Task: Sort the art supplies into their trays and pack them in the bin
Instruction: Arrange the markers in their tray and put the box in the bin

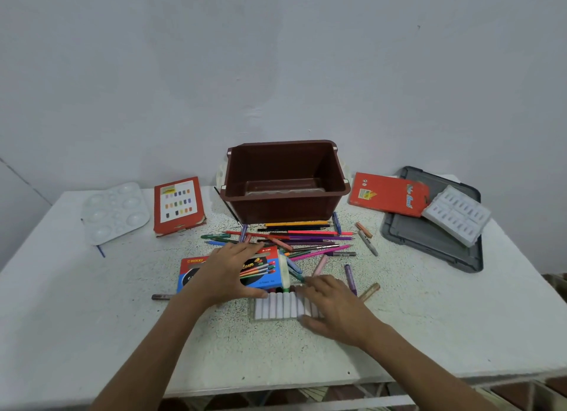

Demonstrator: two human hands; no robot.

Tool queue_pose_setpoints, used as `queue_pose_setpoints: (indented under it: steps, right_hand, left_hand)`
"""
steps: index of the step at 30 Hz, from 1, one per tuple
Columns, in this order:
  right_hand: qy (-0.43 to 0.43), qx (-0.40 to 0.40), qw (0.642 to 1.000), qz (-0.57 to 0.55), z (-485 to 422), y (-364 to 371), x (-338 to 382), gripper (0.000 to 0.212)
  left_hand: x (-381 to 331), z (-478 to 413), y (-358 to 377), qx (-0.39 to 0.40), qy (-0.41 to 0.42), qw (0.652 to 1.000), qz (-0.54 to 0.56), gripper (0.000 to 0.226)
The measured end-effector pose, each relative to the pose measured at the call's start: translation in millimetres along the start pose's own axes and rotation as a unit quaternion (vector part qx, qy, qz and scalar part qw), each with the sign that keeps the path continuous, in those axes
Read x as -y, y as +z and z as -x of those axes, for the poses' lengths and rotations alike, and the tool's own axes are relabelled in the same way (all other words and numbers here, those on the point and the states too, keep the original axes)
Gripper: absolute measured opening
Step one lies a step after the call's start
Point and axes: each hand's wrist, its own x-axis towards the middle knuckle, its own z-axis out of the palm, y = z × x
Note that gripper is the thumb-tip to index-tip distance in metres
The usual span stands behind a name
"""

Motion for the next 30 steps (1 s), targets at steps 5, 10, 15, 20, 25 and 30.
queue_pose_setpoints:
  steps: [5,10,15,20,25,30]
  right_hand:
    - [-0.021,-0.021,0.999,0.036,3.7,5.3,0.3,0.056]
    - [-0.025,-0.031,0.998,0.049,4.6,6.6,-1.4,0.053]
    - [-0.029,-0.024,0.999,0.031,14.7,5.3,-4.9,0.054]
    - [-0.049,-0.039,0.998,0.03,36.3,7.5,-6.9,0.052]
    - [-0.04,-0.032,0.998,0.03,58.8,3.9,-18.6,0.054]
    - [-0.015,-0.021,0.999,0.036,67.8,-7.9,-40.3,0.055]
  left_hand:
    - [3.2,6.0,-0.7,0.012,-0.012,1.0,-0.002,0.12]
    - [2.8,9.8,0.6,0.02,-0.021,1.0,0.007,0.118]
    - [3.2,15.0,4.0,0.023,-0.022,0.999,0.014,0.119]
    - [-1.1,22.3,6.5,0.016,-0.01,1.0,0.02,0.115]
    - [-5.5,25.6,13.8,0.027,0.002,1.0,0.014,0.109]
    - [-11.5,27.4,25.4,0.041,0.024,0.999,0.018,0.104]
